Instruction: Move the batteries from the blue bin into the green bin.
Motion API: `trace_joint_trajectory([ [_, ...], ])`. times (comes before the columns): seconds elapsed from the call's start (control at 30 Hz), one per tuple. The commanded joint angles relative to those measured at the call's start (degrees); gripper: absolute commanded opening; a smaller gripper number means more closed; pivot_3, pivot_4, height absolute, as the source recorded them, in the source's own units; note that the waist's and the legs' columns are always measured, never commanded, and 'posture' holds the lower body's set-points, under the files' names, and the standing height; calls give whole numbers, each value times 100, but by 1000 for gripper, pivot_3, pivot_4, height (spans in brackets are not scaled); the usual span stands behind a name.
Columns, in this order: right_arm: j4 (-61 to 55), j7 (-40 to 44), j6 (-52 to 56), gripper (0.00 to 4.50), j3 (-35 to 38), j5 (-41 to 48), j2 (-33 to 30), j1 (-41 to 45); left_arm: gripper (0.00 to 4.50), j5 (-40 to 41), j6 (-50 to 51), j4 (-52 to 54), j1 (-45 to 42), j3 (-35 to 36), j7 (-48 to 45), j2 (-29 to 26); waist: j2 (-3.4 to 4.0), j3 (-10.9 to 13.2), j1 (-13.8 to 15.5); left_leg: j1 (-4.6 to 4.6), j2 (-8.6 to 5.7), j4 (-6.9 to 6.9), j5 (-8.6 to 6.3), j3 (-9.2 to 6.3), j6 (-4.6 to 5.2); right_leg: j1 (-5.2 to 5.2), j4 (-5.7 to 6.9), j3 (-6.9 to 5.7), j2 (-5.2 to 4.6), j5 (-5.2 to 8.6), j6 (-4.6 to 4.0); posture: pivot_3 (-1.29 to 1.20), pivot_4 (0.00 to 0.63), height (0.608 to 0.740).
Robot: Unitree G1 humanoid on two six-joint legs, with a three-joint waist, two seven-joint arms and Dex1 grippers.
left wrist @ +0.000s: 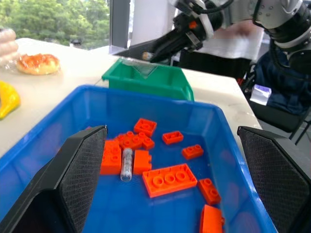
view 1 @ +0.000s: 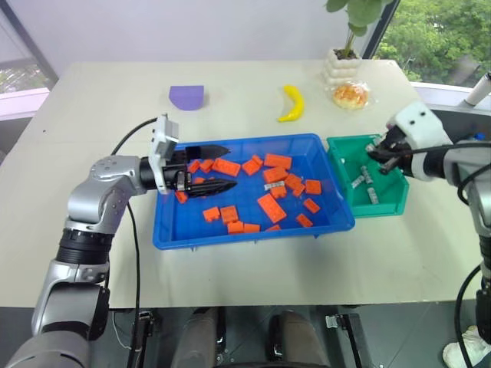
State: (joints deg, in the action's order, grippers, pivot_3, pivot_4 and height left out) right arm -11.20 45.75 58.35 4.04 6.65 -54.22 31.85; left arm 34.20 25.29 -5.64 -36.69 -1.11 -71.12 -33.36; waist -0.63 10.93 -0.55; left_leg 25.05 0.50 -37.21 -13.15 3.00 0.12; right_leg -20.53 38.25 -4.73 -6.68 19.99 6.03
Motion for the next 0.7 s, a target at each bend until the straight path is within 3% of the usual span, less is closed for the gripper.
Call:
trace_joint_trajectory([
  [0.03, -135, -114, -163, 78, 232, 37, -151, -41, 4500, -22, -103, 136, -50, 117, -52, -33, 0, 0, 0, 0, 0, 0, 0, 1, 0, 0, 0, 0, -1, 0, 0, 0, 150, 739],
  [0.07, -68, -134, -265, 78, 188, -9, -205, -86, 4500, -17, -88, 164, -22, 143, -36, -55, 0, 0, 1, 0, 0, 0, 0, 0, 0, 0, 0, 0, -1, 0, 0, 0, 150, 739],
  [0.37, 238, -211, -733, 4454, 43, -46, -355, -81, 4500, 91, 66, 527, 278, 322, 116, -223, 0, 0, -1, 0, 0, -2, 0, -2, 0, 2, -2, 0, -1, 0, 0, 0, 150, 739],
  [0.53, 321, -224, -1049, 4454, -182, -149, -327, 341, 4500, 102, 123, 650, 374, 368, 163, -241, 1, 0, -4, 0, 0, -4, 0, -2, 0, 3, -2, 0, -1, 0, 0, 0, 150, 739],
  [0.7, 77, -77, -377, 4454, -130, 715, 575, 1236, 4500, 109, 165, 736, 444, 419, 241, -256, 1, 0, -35, 0, 8, -1, 0, -3, -1, 1, -2, 0, 8, 0, 0, 0, 150, 739],
])
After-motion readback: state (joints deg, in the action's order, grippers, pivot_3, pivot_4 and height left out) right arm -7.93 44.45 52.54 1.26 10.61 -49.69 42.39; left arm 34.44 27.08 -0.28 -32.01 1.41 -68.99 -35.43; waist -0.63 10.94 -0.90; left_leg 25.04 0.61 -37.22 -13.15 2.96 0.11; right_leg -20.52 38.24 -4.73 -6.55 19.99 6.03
